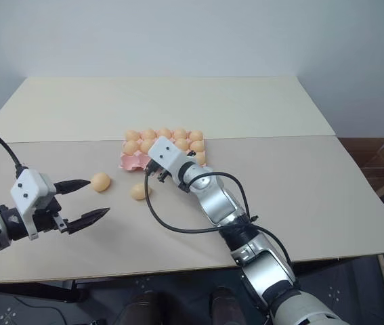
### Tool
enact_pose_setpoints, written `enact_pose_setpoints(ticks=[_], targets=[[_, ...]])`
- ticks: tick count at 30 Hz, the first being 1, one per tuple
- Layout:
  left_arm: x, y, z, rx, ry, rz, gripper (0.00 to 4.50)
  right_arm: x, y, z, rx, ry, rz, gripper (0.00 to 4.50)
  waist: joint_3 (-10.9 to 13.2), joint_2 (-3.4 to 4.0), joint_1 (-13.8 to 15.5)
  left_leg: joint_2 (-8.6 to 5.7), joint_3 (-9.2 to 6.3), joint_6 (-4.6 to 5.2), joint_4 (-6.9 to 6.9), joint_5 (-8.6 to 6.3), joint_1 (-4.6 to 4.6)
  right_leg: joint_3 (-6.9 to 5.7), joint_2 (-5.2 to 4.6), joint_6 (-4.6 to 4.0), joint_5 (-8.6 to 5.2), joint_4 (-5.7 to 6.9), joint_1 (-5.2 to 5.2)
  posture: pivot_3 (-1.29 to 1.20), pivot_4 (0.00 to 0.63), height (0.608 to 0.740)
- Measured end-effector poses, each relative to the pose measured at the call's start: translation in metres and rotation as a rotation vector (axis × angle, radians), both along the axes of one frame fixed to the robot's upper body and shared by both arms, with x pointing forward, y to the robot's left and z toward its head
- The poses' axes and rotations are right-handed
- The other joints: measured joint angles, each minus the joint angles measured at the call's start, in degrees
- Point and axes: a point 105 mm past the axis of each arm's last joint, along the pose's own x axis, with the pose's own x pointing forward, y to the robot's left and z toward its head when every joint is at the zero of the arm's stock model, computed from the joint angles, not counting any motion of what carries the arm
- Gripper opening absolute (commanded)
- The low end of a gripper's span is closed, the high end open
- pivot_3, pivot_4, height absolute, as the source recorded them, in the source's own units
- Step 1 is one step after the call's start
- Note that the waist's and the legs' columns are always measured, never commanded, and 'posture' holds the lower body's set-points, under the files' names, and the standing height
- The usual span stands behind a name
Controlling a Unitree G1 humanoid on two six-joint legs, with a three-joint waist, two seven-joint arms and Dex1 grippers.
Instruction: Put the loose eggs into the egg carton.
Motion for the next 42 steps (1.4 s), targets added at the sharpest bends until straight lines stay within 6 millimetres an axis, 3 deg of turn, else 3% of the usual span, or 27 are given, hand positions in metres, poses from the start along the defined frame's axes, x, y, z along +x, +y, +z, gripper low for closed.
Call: enact_pose_setpoints(ticks=[10,18,26,30,34,36,42], targets=[[0.002,-0.004,0.001,-0.001,-0.006,-0.014,4.50,0.019,0.000,-0.012,-0.064,0.012,-0.027,1.33,0.00,0.01,-0.02,0.00,-0.01,0.00,0.00,0.00,0.00,-0.01,-0.01,0.00,0.01,0.01,0.00,0.00,0.150,0.740],[0.002,-0.004,0.001,-0.001,-0.006,-0.015,4.50,0.020,-0.003,-0.010,-0.022,0.046,-0.027,4.01,0.01,0.02,-0.05,0.01,-0.01,0.00,0.00,0.00,0.00,-0.01,-0.01,0.00,0.01,0.03,0.00,0.00,0.150,0.740],[0.000,-0.004,-0.004,-0.050,-0.008,0.019,4.50,0.002,-0.004,0.021,0.195,0.076,0.007,4.01,0.01,0.02,0.06,0.00,-0.05,-0.01,0.00,0.00,-0.04,-0.02,-0.06,0.01,0.02,0.02,-0.01,0.00,0.150,0.740],[-0.005,-0.003,-0.005,-0.208,-0.055,0.122,4.50,-0.025,-0.045,0.032,0.304,0.031,-0.024,4.01,0.00,0.00,0.85,-0.04,-0.16,-0.01,0.01,-0.01,-0.24,-0.11,-0.15,0.12,0.08,-0.09,-0.02,0.00,0.150,0.740],[-0.013,-0.002,-0.009,-0.283,-0.093,0.196,4.50,-0.058,-0.089,0.023,0.384,0.003,-0.099,4.01,-0.03,-0.04,1.17,-0.03,-0.10,-0.02,0.02,-0.01,-0.12,-0.07,-0.12,0.13,0.09,-0.09,0.06,0.00,0.150,0.740],[-0.015,-0.001,-0.013,-0.298,-0.097,0.225,4.50,-0.073,-0.103,0.011,0.401,0.010,-0.133,4.01,-0.02,-0.03,1.09,-0.03,-0.04,-0.01,0.02,0.00,-0.10,-0.02,-0.07,0.09,0.11,-0.08,0.02,0.00,0.150,0.740],[-0.019,-0.003,-0.016,-0.289,-0.111,0.242,4.50,-0.117,-0.134,0.009,0.545,0.003,-0.175,4.01,-0.04,-0.06,1.13,-0.01,-0.02,-0.01,0.02,0.00,0.21,0.02,-0.02,0.05,0.07,-0.10,0.26,0.00,0.150,0.740]])
